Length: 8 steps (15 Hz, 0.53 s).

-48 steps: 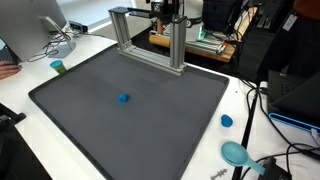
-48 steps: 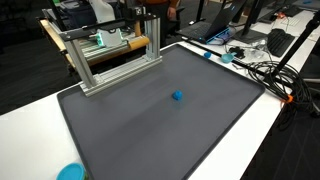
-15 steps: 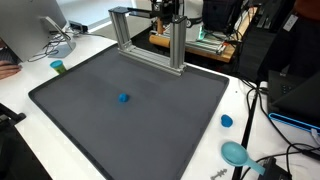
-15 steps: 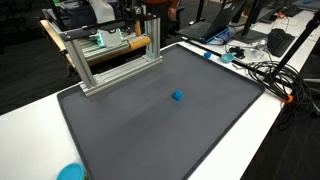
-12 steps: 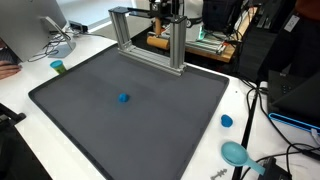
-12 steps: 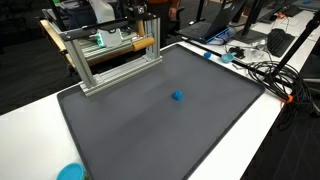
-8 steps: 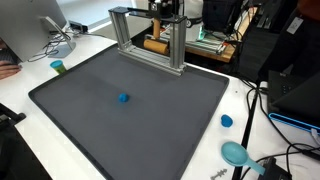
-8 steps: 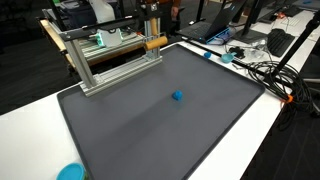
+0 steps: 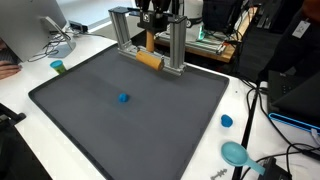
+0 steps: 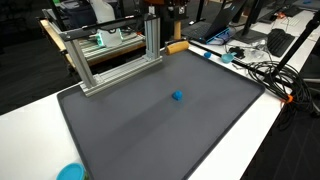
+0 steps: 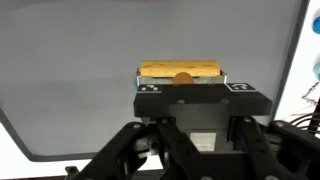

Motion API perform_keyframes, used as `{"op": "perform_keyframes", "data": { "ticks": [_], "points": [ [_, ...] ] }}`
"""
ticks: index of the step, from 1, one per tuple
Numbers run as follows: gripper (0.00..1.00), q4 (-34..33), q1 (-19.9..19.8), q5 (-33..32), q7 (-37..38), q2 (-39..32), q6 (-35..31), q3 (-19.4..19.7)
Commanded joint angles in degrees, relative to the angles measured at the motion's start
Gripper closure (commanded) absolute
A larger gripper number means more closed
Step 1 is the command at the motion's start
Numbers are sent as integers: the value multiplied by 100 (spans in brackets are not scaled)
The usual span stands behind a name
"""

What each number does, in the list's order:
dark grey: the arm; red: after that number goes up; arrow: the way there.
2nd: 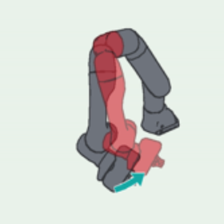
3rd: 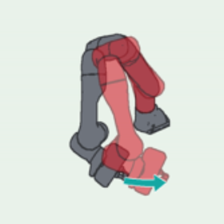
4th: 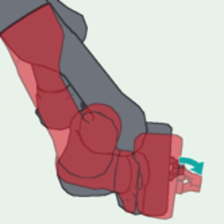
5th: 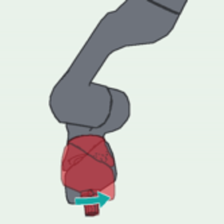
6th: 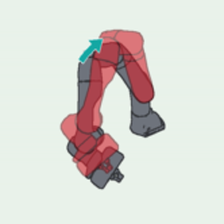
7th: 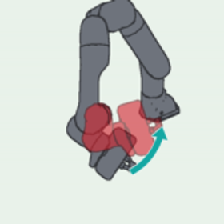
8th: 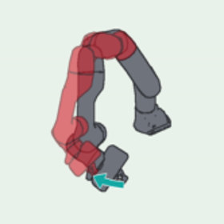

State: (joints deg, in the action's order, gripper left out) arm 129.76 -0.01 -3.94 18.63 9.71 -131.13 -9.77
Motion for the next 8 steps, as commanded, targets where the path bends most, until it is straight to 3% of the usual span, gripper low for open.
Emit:
{"op": "perform_keyframes", "data": {
  "ticks": [1, 4, 5, 8],
  "points": [
    [53, -24, 121, -20, 3, -77, -3, 135],
    [53, 74, 159, -19, 3, -18, -13, 120],
    [78, 76, 165, -18, 3, 1, -13, 117],
    [78, -95, -8, -329, 96, -270, -301, 253]
  ]
}}
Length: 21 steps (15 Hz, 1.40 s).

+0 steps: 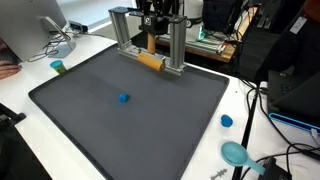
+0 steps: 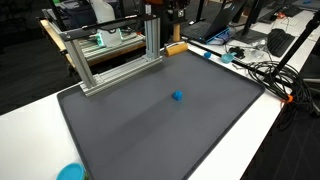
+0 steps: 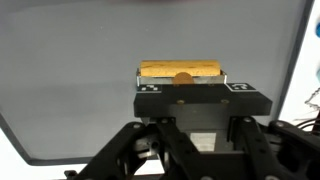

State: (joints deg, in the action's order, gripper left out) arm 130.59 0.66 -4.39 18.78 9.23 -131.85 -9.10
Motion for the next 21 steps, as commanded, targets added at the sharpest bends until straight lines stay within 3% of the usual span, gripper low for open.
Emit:
{"op": "perform_keyframes", "data": {
  "ticks": [1, 6, 10, 11, 17, 18, 21],
  "points": [
    [78, -256, -116, -353, 57, -355, -316, 257],
    [78, -955, -199, -37, -477, -1320, -696, 698],
    [78, -1423, -129, 21, -588, -1826, -693, 829],
    [53, -1090, -108, -99, -464, -1647, -728, 865],
    [53, -1344, -82, -91, -478, -1861, -729, 875],
    [78, -1347, -82, -91, -478, -1861, -729, 875],
    [78, -1354, -36, -196, -325, -1990, -905, 911]
  ]
}}
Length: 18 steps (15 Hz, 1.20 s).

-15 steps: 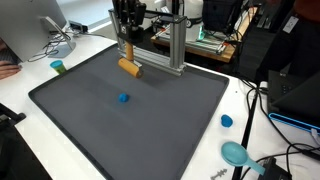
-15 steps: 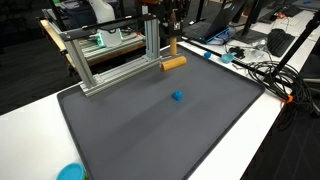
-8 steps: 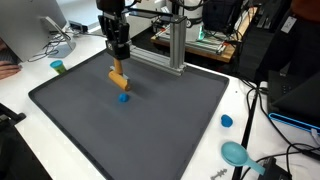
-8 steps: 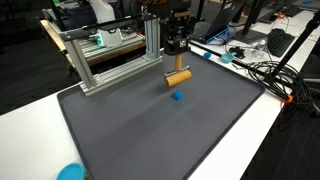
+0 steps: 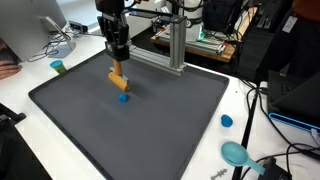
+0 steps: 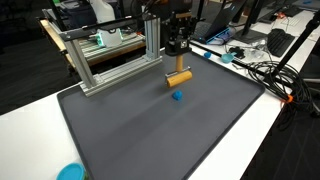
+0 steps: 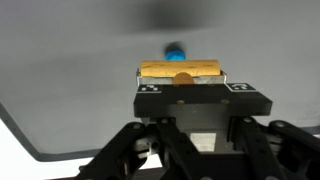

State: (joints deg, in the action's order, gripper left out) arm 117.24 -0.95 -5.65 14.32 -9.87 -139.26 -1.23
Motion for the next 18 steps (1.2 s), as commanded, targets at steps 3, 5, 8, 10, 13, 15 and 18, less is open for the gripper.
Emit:
{"op": "perform_keyframes", "data": {
  "ticks": [3, 5, 8, 10, 13, 15, 18],
  "points": [
    [78, -41, 152, -18, 118, -231, -159, 147],
    [78, -28, 157, 18, 102, -301, -176, 161],
    [78, -44, 142, 130, 44, -418, -216, 153],
    [78, -47, 141, 159, 45, -460, -279, 158],
    [78, -3, 127, 214, -42, -389, -352, 147],
    [78, -56, 144, 157, -17, -414, -405, 165],
    [78, -208, 180, 78, 59, -571, -442, 194]
  ]
}}
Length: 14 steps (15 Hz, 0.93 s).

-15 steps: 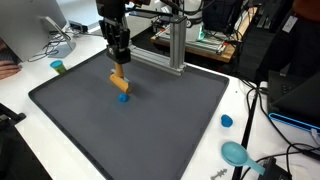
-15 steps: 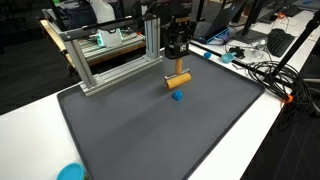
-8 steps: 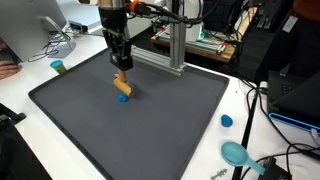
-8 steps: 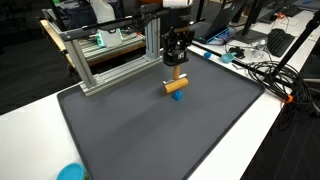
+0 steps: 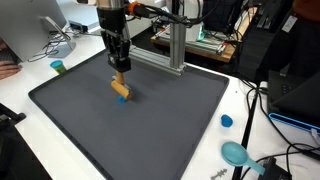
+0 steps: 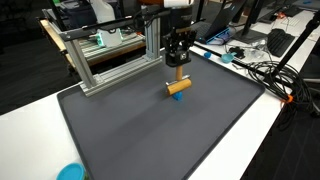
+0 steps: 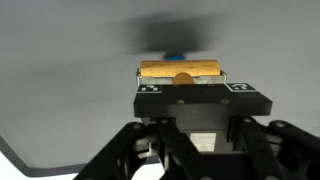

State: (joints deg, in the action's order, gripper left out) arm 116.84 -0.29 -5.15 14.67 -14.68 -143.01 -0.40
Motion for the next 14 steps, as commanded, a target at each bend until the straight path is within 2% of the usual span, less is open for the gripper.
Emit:
{"op": "perform_keyframes", "data": {
  "ticks": [1, 14],
  "points": [
    [78, -192, 129, 2, 56, -117, -82, 125],
    [78, -504, 273, -108, 146, -522, 295, 295]
  ]
}}
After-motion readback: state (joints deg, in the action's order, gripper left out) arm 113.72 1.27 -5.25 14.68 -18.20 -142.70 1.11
